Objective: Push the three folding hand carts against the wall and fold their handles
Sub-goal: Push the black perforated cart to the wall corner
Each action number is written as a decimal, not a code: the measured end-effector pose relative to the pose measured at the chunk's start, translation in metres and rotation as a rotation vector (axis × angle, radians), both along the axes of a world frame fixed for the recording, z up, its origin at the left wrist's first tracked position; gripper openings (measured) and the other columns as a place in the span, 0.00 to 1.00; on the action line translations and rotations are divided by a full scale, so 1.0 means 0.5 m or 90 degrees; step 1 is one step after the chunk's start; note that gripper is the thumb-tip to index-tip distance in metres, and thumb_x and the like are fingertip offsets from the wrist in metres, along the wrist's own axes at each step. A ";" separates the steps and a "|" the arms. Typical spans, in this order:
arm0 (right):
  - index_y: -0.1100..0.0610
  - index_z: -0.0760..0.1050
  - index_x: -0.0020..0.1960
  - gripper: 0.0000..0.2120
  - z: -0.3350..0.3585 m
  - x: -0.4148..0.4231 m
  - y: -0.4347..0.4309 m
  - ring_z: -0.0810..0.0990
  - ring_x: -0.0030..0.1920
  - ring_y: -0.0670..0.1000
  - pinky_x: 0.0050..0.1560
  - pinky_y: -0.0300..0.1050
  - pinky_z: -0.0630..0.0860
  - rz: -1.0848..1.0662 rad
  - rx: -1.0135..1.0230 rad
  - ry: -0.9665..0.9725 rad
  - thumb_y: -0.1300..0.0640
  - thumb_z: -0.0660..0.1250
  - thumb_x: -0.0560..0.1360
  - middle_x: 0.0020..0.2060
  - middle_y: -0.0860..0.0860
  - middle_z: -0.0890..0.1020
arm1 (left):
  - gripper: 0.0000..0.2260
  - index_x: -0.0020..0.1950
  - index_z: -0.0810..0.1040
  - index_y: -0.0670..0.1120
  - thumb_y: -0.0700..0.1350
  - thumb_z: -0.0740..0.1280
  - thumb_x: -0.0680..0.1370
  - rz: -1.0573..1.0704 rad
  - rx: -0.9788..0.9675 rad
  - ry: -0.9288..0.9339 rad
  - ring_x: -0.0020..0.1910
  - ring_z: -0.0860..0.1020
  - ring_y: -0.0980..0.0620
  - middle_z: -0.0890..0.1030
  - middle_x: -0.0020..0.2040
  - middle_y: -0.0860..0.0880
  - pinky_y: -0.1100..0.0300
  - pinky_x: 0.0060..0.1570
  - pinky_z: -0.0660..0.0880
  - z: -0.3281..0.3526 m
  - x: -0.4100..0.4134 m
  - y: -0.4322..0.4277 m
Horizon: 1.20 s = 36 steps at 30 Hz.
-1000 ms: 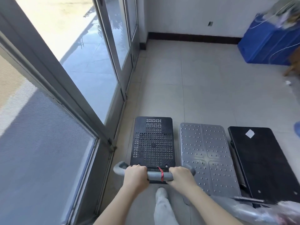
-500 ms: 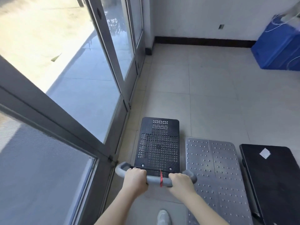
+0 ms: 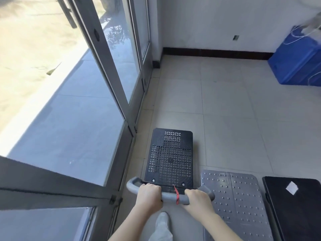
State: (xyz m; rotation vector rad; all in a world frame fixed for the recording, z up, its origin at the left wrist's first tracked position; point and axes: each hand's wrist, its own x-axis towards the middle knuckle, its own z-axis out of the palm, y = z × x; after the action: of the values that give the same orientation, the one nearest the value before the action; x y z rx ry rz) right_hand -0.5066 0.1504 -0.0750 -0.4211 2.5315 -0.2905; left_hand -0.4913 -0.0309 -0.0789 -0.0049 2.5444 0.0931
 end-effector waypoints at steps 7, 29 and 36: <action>0.51 0.64 0.41 0.07 -0.013 -0.182 -0.048 0.78 0.53 0.58 0.40 0.46 0.59 -0.039 -0.010 0.001 0.53 0.62 0.72 0.50 0.54 0.82 | 0.11 0.52 0.79 0.44 0.42 0.61 0.73 -0.028 0.011 0.007 0.56 0.77 0.42 0.82 0.54 0.43 0.56 0.54 0.69 0.001 -0.199 -0.051; 0.55 0.74 0.47 0.11 -0.007 -0.795 -0.053 0.79 0.53 0.58 0.40 0.45 0.61 -0.044 -0.020 0.019 0.48 0.64 0.73 0.49 0.55 0.83 | 0.11 0.51 0.79 0.44 0.41 0.61 0.72 -0.025 -0.007 0.000 0.56 0.77 0.44 0.82 0.53 0.45 0.55 0.55 0.70 -0.006 -0.813 -0.055; 0.51 0.66 0.42 0.09 -0.009 -0.987 -0.048 0.78 0.53 0.56 0.41 0.45 0.60 -0.023 -0.025 0.010 0.47 0.62 0.73 0.51 0.54 0.82 | 0.12 0.53 0.78 0.46 0.43 0.60 0.72 -0.023 -0.008 0.016 0.58 0.76 0.44 0.82 0.55 0.47 0.55 0.56 0.68 -0.019 -0.998 -0.054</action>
State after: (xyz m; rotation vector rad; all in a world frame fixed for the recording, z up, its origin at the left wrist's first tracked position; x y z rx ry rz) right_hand -1.0001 0.1265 -0.0795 -0.3953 2.5540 -0.3528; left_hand -0.9904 -0.0581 -0.0884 0.0375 2.5693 0.0624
